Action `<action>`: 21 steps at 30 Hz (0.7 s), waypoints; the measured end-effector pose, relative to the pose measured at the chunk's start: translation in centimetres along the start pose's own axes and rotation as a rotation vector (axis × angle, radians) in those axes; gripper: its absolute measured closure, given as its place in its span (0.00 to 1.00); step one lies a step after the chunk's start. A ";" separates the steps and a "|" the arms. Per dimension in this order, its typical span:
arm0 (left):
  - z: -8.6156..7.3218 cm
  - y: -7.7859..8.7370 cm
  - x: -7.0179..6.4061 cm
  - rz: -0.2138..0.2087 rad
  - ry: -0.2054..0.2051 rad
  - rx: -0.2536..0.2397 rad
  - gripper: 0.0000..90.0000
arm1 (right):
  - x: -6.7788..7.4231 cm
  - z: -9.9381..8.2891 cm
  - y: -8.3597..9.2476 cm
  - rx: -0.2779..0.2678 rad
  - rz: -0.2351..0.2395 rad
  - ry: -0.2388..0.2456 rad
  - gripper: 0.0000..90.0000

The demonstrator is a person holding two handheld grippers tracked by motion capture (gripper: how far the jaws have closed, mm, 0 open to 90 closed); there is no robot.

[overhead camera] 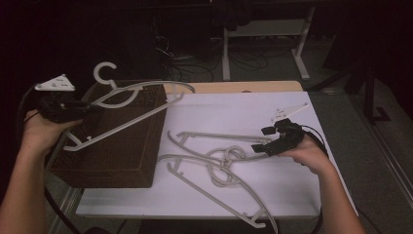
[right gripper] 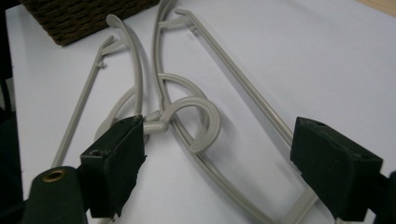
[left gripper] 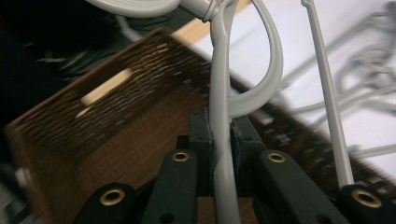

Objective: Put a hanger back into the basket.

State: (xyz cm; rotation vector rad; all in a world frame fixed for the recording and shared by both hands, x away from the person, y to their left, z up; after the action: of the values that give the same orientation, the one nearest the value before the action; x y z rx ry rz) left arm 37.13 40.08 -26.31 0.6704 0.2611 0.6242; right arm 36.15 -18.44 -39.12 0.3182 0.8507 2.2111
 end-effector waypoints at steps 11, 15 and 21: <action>-3.9 1.6 3.9 0.137 0.089 0.042 0.91 | 0.5 -0.7 -0.8 0.012 -0.068 -0.004 0.04; -5.2 1.3 4.9 0.197 0.119 0.051 0.91 | 0.5 -1.1 -1.0 0.018 -0.074 -0.009 0.03; -5.9 -1.3 5.2 0.200 0.133 0.094 0.91 | 0.5 -1.2 -1.2 0.024 -0.073 -0.005 0.03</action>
State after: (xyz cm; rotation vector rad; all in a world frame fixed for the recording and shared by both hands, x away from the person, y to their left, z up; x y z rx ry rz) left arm 39.38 45.43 -31.77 0.7522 0.3517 0.8537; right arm 35.90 -18.05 -40.77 0.2997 0.8733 2.1332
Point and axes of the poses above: each handheld gripper's, and its own axes: y roughly backward along the jaws, z roughly out of its top, x roughly to its left, the point moved 2 cm from there along -y, roughly forward along the jaws, and after that the axes turned 15 degrees about -z, right-handed, at the moved point
